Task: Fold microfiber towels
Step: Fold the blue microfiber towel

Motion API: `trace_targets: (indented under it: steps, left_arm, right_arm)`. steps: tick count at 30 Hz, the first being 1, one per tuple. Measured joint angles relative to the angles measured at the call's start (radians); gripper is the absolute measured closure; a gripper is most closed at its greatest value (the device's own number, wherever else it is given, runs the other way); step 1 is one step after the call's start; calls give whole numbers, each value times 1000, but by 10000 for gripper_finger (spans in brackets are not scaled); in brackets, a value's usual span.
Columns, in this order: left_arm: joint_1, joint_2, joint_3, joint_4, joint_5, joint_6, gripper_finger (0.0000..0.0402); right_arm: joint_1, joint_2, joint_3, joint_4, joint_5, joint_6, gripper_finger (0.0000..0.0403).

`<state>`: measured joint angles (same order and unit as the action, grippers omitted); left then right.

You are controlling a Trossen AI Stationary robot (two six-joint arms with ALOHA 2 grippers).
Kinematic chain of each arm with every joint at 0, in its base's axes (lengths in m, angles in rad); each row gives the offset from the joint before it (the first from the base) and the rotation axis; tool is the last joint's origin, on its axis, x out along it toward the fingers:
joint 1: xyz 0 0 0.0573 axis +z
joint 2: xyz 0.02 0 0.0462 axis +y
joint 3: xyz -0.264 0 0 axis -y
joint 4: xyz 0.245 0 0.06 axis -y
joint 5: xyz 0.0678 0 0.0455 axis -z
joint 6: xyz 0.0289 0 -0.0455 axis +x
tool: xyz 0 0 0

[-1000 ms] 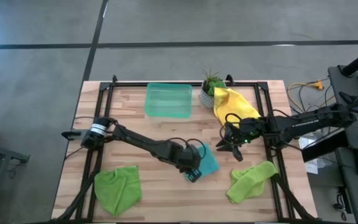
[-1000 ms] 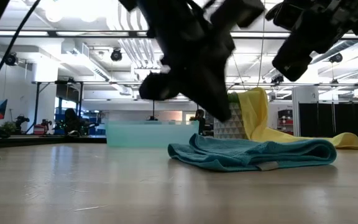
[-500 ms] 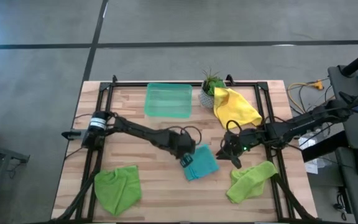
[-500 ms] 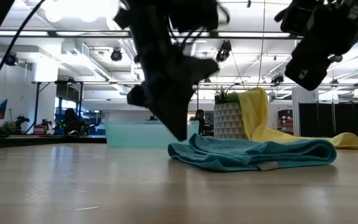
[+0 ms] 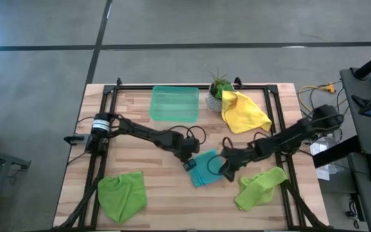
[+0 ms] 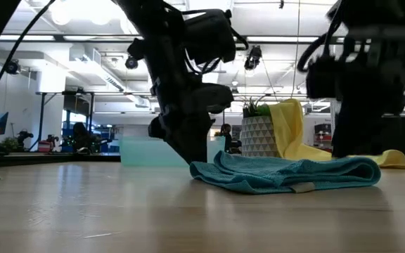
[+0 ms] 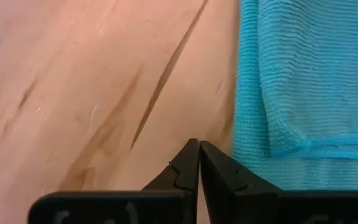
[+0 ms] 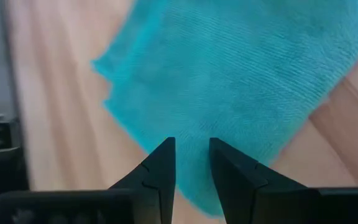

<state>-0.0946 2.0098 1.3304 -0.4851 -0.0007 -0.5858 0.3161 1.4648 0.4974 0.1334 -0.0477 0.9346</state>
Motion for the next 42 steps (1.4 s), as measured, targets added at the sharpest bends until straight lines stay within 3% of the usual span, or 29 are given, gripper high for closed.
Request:
trace_targets:
  steps: [6, 12, 19, 25, 32, 39, 42]
  left_arm:
    - [-56, 0, -7, 33, 62, 0, 401]
    - [-82, 3, -14, 63, 198, 6, 401]
    - [-89, -47, -33, -89, 201, 99, 402]
    - [-90, -131, -58, -151, 162, 309, 402]
    - [-108, -231, -200, 142, 71, 608, 402]
    - [-69, -233, -316, 488, 71, 566, 402]
    - [-59, -199, -330, 489, 110, 566, 402]
  right_arm:
    - [-29, 139, 81, -12, 3, -29, 310]
    - [-82, 172, 160, -100, 52, -106, 310]
    - [-109, 64, 265, -368, 58, -218, 310]
    - [5, -35, 277, -283, 111, -217, 309]
    - [163, -32, 277, -224, 334, 16, 309]
    - [256, 2, 279, -219, 457, 242, 309]
    - [280, 19, 292, -219, 471, 305, 310]
